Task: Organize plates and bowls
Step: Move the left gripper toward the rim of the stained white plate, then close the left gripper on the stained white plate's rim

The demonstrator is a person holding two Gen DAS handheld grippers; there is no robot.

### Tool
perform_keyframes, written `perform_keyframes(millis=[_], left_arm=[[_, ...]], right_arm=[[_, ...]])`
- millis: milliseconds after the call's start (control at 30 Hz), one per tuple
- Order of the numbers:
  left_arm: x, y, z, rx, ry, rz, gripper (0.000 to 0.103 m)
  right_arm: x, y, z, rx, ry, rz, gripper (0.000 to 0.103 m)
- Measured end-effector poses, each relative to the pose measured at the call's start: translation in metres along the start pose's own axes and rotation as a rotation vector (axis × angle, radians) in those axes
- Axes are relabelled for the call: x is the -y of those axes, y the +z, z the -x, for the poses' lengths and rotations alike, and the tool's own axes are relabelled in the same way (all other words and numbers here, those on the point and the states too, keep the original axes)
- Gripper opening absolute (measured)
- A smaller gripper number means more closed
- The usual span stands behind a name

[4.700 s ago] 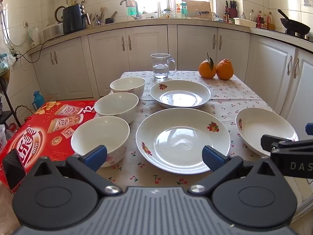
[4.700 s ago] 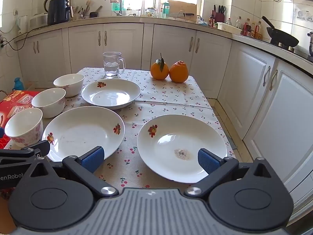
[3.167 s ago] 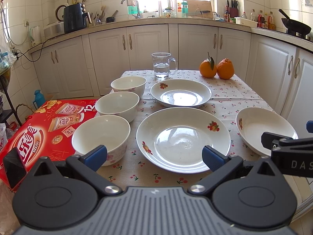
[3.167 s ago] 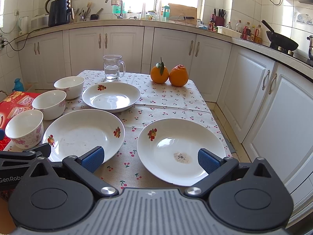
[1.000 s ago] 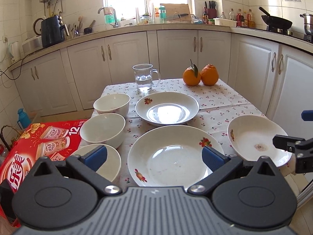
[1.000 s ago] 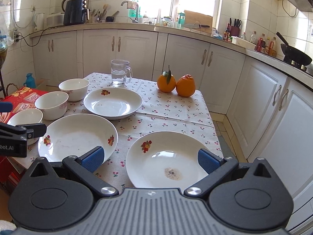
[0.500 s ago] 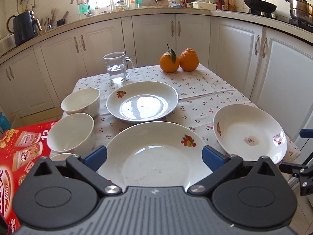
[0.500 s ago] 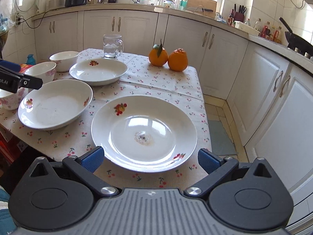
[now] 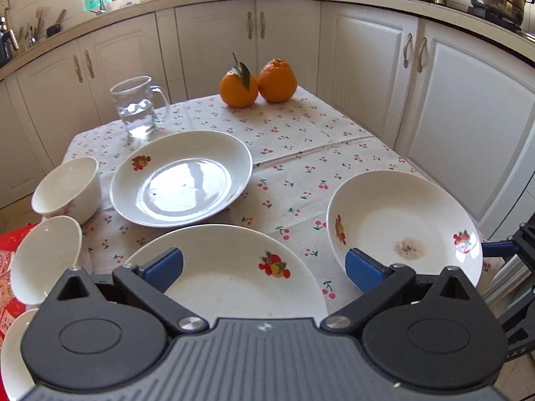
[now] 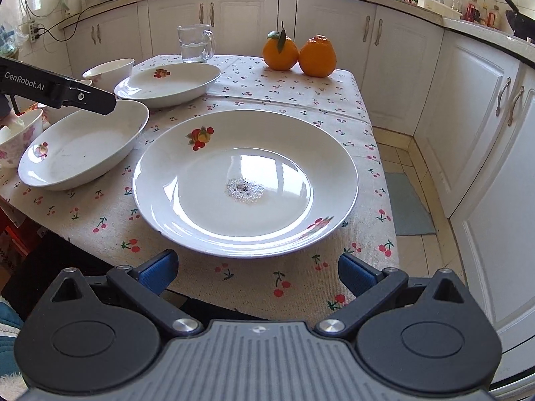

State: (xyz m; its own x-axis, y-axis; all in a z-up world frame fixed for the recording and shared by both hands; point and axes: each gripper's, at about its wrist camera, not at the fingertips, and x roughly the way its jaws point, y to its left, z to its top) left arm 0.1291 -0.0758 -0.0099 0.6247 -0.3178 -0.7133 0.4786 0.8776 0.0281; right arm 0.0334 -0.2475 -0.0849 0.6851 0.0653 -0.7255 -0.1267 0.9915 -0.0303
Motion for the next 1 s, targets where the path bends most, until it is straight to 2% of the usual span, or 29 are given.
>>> perform_keyframes(millis=[67,233,467,667,800,1000], left_arm=[[0.006,0.006,-0.008,-0.039,-0.034,-0.03,0.102],[0.025,0.022,-0.023,-0.062,-0.099,-0.109,0.102],[0.046,0.047,-0.056,-0.144,-0.227,-0.118,0.102],[0.066,0.062,-0.086,-0.19,-0.263,-0.168,0.102],[0.071,0.067,-0.107,-0.234,-0.296,-0.168,0.102],[0.075,0.07,-0.123,-0.281,-0.342,-0.18,0.096]], right_arm=[[0.001,0.0,-0.004,-0.004,0.007,0.005,0.103],[0.005,0.003,-0.008,-0.001,0.052,0.028,0.103],[0.011,0.005,-0.012,0.007,0.091,0.044,0.103],[0.015,-0.001,-0.012,0.058,0.107,0.057,0.103],[0.016,-0.006,-0.011,0.091,0.116,0.062,0.103],[0.016,-0.008,-0.012,0.113,0.122,0.069,0.103]])
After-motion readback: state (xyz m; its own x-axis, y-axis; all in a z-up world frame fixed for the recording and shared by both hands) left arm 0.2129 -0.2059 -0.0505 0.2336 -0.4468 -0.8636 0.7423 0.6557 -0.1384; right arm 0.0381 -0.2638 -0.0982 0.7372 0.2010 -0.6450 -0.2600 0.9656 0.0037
